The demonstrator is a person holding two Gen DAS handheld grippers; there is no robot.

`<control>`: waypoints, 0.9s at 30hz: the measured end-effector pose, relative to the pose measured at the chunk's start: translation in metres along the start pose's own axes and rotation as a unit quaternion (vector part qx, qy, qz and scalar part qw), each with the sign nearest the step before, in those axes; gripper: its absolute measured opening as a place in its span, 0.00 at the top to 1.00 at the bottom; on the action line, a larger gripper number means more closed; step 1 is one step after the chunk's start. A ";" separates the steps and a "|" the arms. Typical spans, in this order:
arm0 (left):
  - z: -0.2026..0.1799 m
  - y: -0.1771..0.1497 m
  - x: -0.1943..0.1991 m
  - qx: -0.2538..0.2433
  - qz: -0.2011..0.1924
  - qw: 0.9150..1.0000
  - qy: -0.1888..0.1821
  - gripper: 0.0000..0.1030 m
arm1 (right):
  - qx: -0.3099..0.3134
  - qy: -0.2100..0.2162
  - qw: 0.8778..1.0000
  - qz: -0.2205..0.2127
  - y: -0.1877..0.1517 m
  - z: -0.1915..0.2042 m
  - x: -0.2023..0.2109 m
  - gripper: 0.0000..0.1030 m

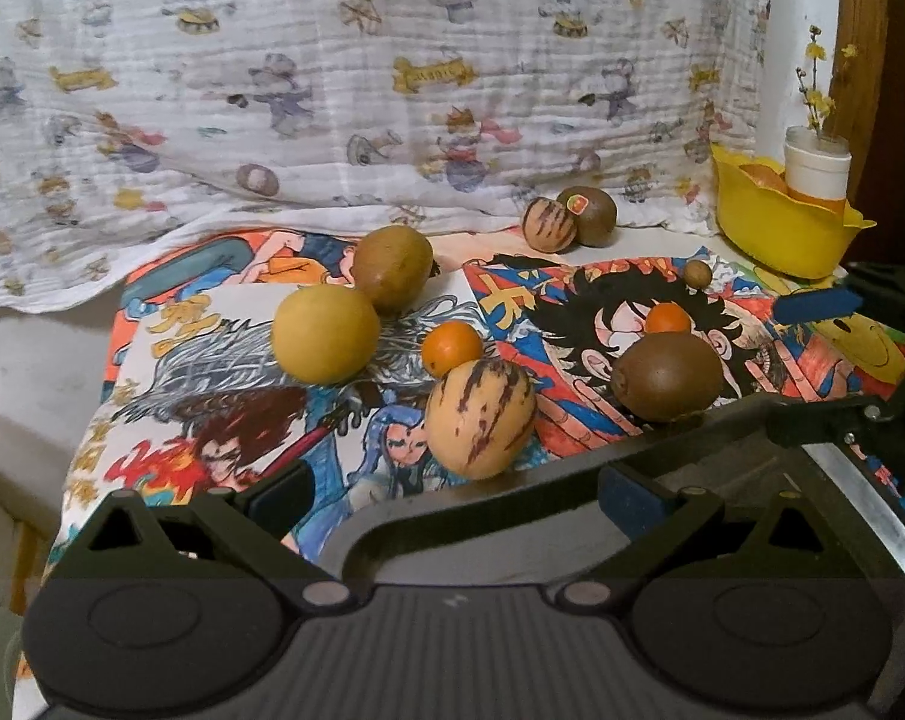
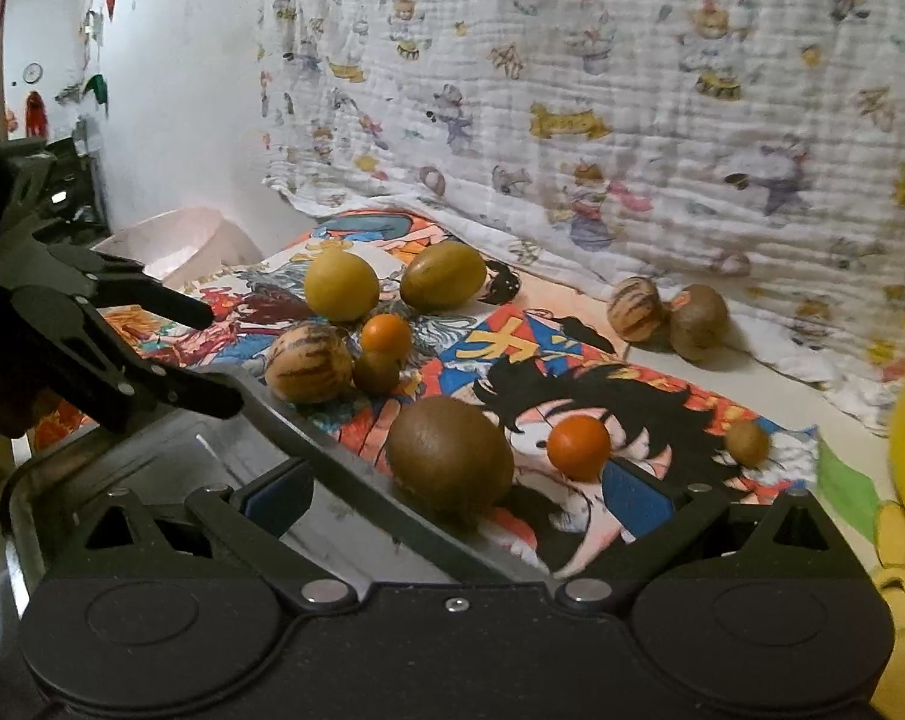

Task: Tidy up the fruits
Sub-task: 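Move the left tool toward the striped pepino while the right tool approaches the brown kiwi, then grasp the striped pepino with the left tool while the right tool grasps the brown kiwi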

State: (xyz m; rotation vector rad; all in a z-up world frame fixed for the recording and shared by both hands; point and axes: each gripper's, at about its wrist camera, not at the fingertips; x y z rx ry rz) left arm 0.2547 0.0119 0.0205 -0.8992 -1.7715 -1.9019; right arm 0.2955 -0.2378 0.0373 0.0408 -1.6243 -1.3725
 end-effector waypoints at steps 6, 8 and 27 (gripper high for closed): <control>0.006 0.008 -0.018 -0.001 0.012 1.000 -0.011 0.06 | 0.026 0.014 0.999 0.014 0.007 -0.005 -0.022 0.16; 0.008 0.011 -0.024 -0.001 0.016 1.000 -0.019 0.09 | 0.034 0.017 0.999 0.020 0.008 -0.005 -0.028 0.18; 0.014 0.015 -0.047 0.008 0.026 0.997 -0.068 0.37 | 0.042 0.046 0.997 0.042 0.009 -0.006 -0.054 0.40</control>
Point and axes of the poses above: each gripper's, at about its wrist camera, not at the fingertips, and x roughly against the way its jaws point, z to its left, y to its top, and after that the axes turned 2 degrees about y, right-handed
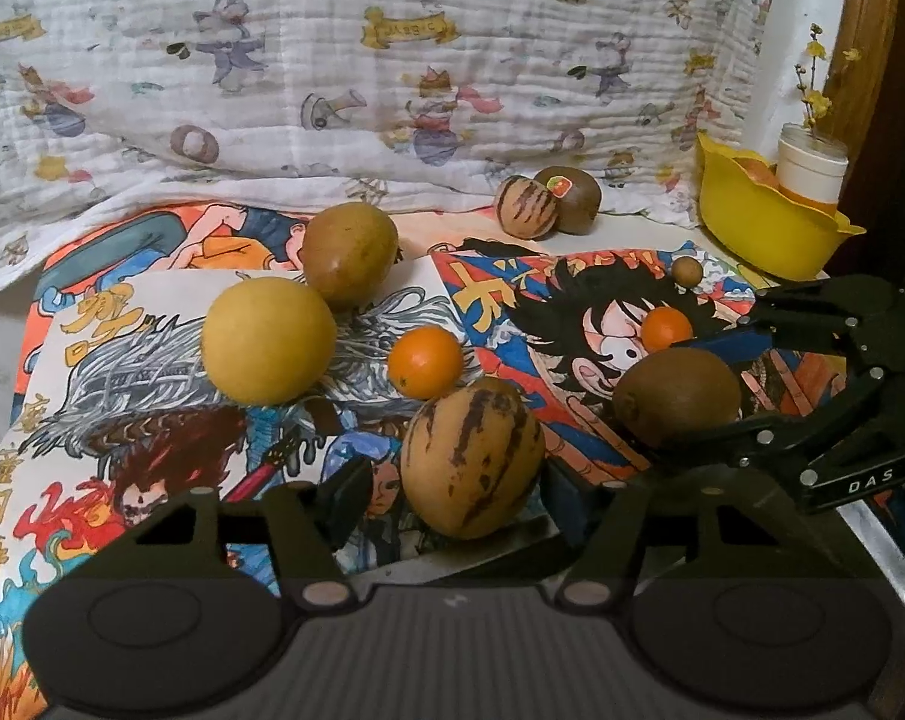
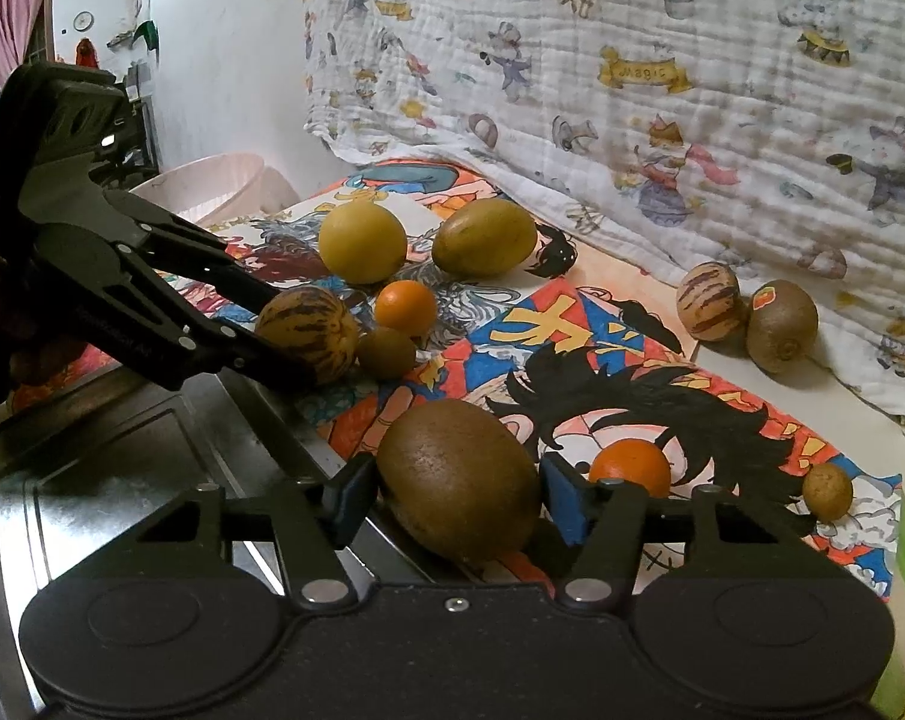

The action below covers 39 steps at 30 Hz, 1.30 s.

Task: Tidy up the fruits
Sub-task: 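Grasp the striped pepino with the left tool while the right tool grasps the brown kiwi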

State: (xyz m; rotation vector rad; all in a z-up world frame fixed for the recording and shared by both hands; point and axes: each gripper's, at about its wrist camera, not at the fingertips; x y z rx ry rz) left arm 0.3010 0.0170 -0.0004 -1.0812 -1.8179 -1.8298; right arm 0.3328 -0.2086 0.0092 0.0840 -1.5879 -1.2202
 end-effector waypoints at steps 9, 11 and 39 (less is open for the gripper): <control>-0.004 -0.001 -0.003 -0.007 -0.013 1.000 -0.005 0.46 | 0.000 -0.001 1.000 -0.006 -0.001 0.000 -0.003 0.42; -0.005 -0.003 -0.003 -0.010 -0.018 1.000 -0.001 0.46 | 0.003 -0.003 1.000 -0.012 -0.002 0.001 -0.003 0.42; -0.003 -0.042 0.091 0.037 -0.084 0.996 0.015 0.47 | 0.024 0.066 0.997 -0.031 -0.002 0.079 0.044 0.42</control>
Point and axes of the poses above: each gripper's, at about its wrist camera, not at the fingertips, and x roughly against the way its jaws point, z to its left, y to its top, and after that the axes turned 2 degrees about y, right-handed
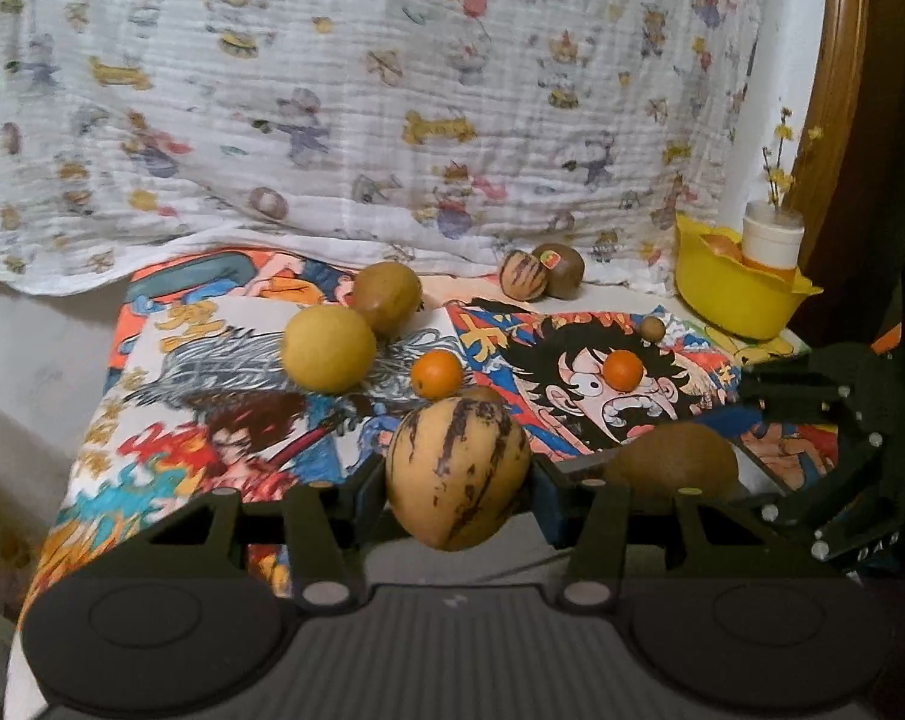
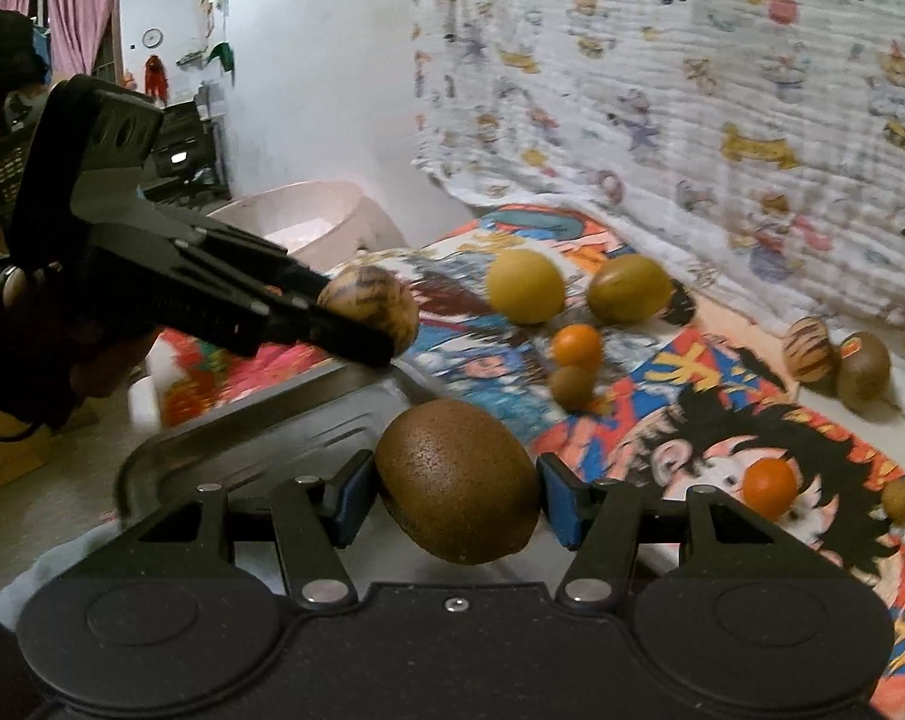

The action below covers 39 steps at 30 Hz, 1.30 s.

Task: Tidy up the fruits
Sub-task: 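Grasp the striped pepino with the left tool while the right tool grasps the brown kiwi, then carry the pepino over the tray and release it while the right tool drops the kiwi in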

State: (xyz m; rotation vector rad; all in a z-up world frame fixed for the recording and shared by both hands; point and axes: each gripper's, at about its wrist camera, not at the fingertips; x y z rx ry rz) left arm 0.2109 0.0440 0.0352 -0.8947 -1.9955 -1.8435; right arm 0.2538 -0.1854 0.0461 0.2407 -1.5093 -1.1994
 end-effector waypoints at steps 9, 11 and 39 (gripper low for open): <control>-0.005 -0.033 0.040 0.002 0.007 1.000 -0.005 0.47 | -0.018 0.024 0.999 0.017 -0.013 0.033 0.009 0.42; -0.009 -0.042 0.044 -0.001 0.017 1.000 -0.010 0.47 | -0.021 0.028 0.999 0.020 -0.016 0.039 0.010 0.42; -0.028 -0.073 0.047 -0.026 0.059 0.998 -0.012 0.46 | 0.013 0.009 1.000 0.025 -0.043 0.067 0.016 0.41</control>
Point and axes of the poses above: each gripper's, at about its wrist camera, not at the fingertips, and x roughly against the way its jaws point, z to its left, y to its top, and after that the axes turned 2 degrees about y, right-handed
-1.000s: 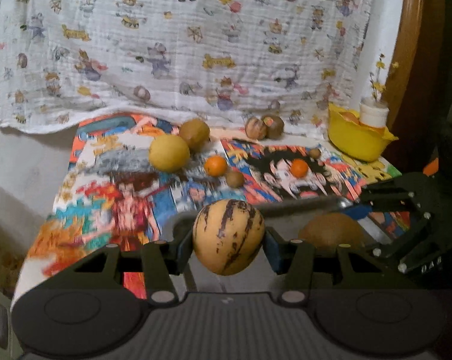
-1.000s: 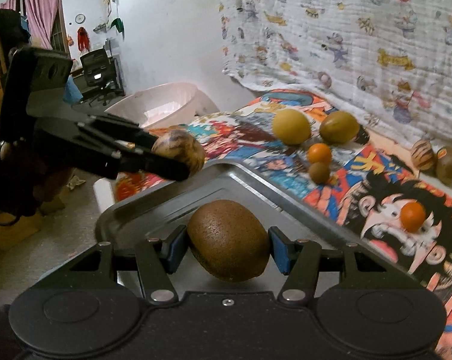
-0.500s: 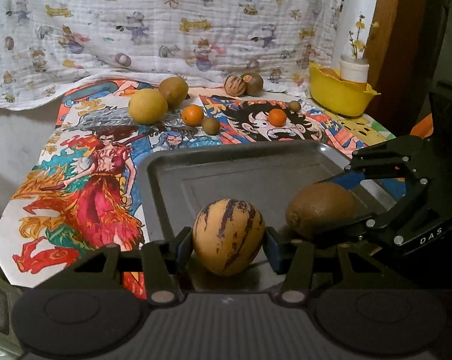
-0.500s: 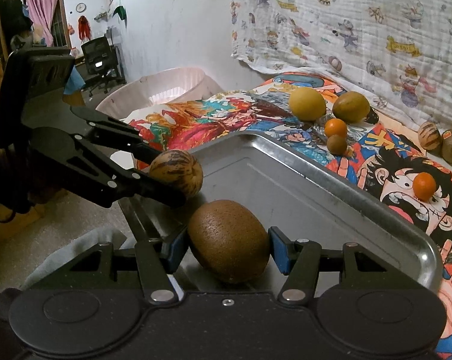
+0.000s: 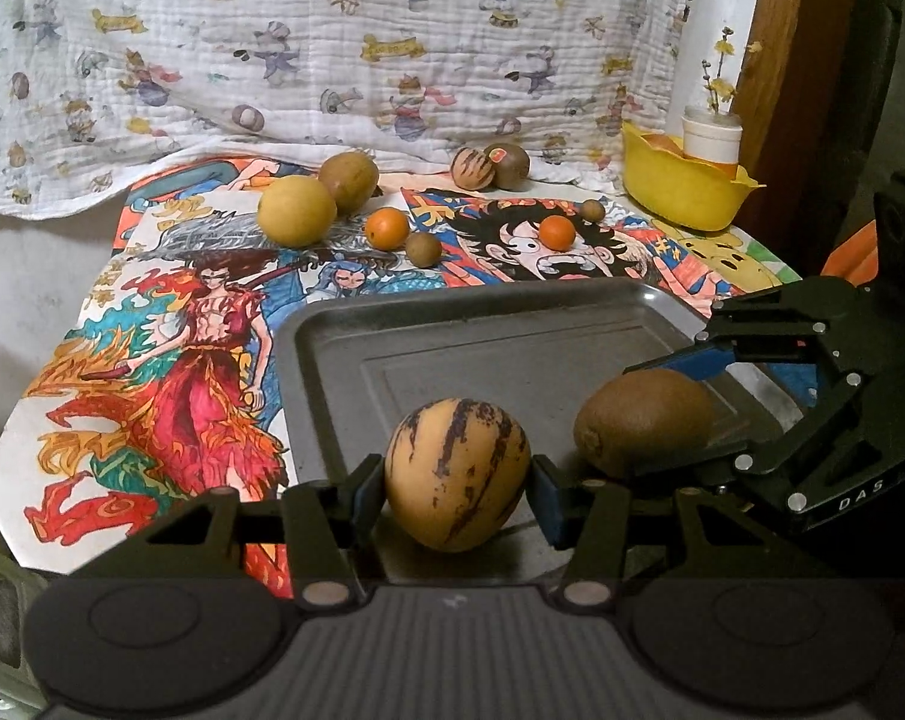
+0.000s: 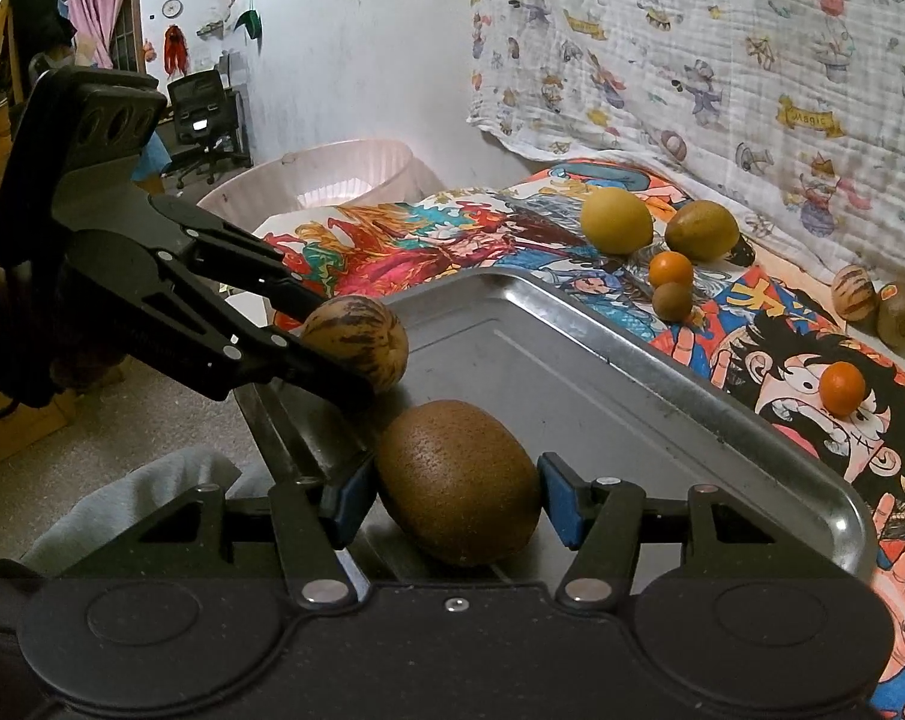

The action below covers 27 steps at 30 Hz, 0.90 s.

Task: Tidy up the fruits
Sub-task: 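Carry the pepino over the tray and release it while the right tool drops the kiwi in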

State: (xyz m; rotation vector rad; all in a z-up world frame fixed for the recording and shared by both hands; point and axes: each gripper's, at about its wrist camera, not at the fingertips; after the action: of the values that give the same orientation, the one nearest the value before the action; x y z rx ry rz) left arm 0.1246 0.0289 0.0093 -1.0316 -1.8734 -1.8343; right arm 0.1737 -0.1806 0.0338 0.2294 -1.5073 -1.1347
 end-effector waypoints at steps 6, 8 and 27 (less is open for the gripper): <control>0.001 -0.001 0.001 0.004 -0.001 1.000 0.000 0.45 | 0.004 -0.005 1.000 -0.005 0.000 0.000 0.002 0.39; 0.001 -0.001 0.002 0.004 -0.004 1.000 0.006 0.43 | 0.003 -0.005 1.000 -0.005 0.000 -0.001 0.002 0.37; 0.014 0.011 0.012 0.034 -0.043 0.998 0.017 0.08 | -0.029 -0.007 0.999 -0.023 -0.006 -0.018 0.014 0.12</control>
State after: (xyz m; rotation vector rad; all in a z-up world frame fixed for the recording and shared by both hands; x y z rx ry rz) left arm 0.1268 0.0443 0.0240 -0.9054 -1.9733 -1.8097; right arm 0.1819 -0.2022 0.0357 0.2171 -1.4865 -1.2172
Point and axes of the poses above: each gripper's, at about its wrist camera, not at the fingertips, and x roughly against the way its jaws point, z to its left, y to its top, and after that the axes turned 2 degrees about y, right-handed
